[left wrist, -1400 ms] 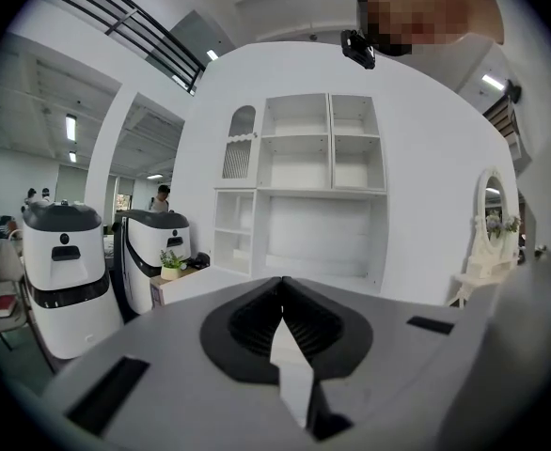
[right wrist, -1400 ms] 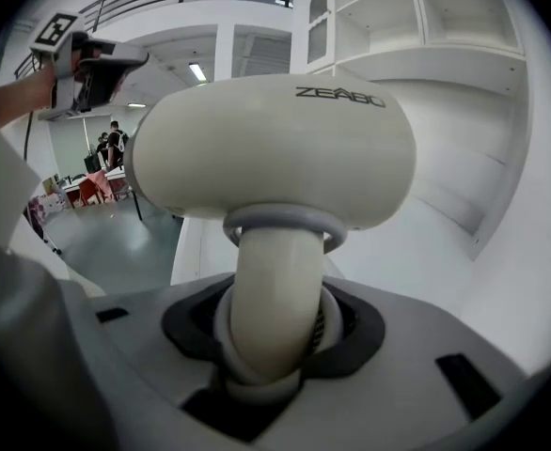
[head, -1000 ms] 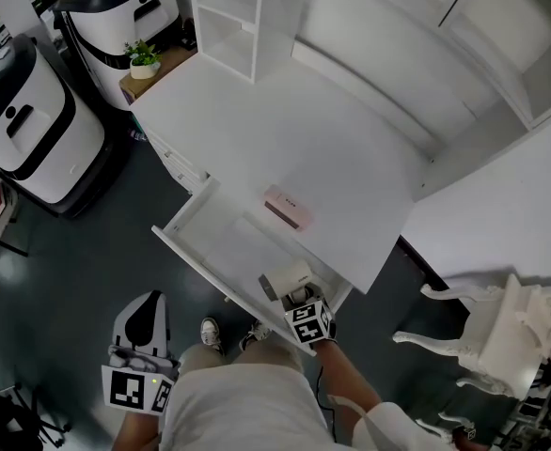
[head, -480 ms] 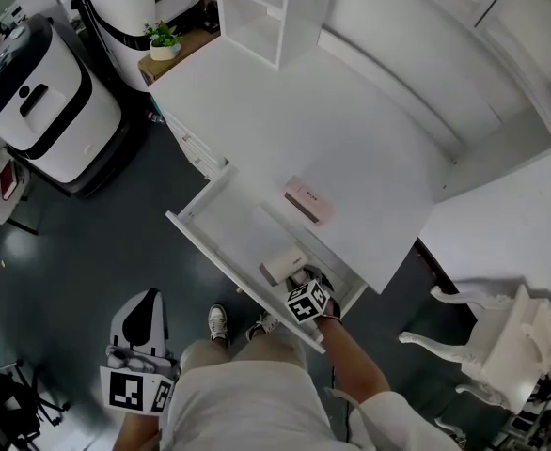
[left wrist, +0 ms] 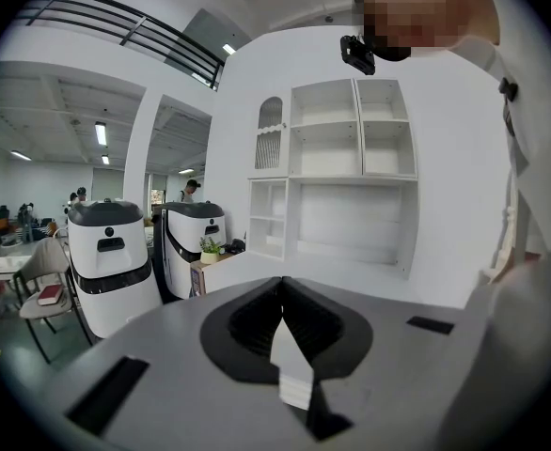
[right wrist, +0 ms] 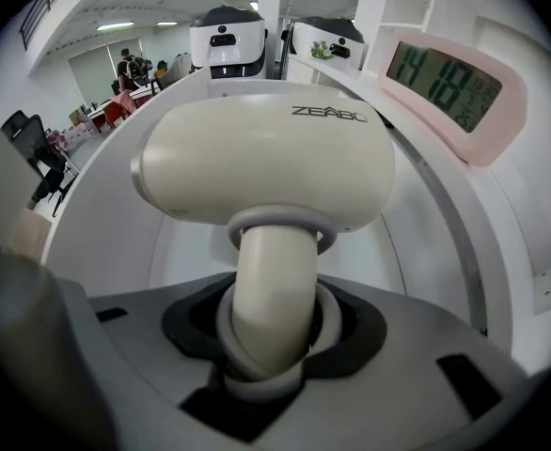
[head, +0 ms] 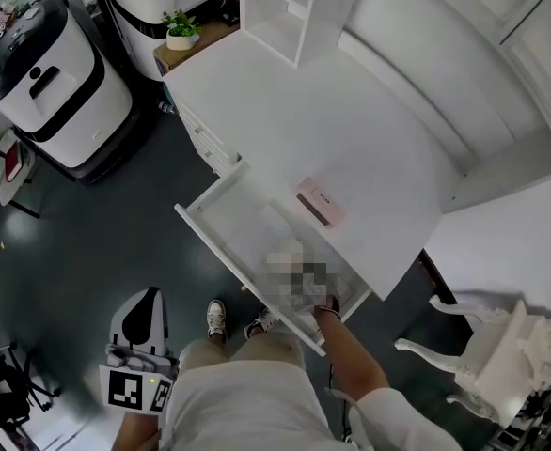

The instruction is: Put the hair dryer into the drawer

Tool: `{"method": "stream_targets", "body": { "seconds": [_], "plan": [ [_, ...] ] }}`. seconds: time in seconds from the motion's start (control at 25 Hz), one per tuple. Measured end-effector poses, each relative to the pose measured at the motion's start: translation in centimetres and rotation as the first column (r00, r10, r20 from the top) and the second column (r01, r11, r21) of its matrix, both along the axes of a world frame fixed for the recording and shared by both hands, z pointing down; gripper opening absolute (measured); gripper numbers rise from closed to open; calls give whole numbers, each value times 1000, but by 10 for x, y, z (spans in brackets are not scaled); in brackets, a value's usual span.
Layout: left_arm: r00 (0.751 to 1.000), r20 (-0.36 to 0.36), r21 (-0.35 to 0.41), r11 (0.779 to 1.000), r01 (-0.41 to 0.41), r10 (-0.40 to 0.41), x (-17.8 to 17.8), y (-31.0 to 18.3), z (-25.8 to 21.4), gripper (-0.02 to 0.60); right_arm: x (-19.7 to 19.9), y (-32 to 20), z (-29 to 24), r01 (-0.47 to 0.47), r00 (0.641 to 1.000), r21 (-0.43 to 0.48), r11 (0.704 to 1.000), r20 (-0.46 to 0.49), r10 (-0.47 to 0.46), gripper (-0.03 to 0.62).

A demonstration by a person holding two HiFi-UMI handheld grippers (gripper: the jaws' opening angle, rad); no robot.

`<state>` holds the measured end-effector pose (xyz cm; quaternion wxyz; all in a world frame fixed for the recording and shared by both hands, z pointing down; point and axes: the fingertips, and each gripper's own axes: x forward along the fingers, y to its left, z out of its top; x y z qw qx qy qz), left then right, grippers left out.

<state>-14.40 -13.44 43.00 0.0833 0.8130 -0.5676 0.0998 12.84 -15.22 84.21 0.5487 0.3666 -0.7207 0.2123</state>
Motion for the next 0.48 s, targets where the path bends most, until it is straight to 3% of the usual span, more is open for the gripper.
{"method": "stream_targets", "body": {
  "seconds": [0.48],
  "plan": [
    [1000,-18,-6,1000,23,-23,-12,3,5,15,-2,0,7,-14,999,-42,999,-48,12,216]
  ]
}}
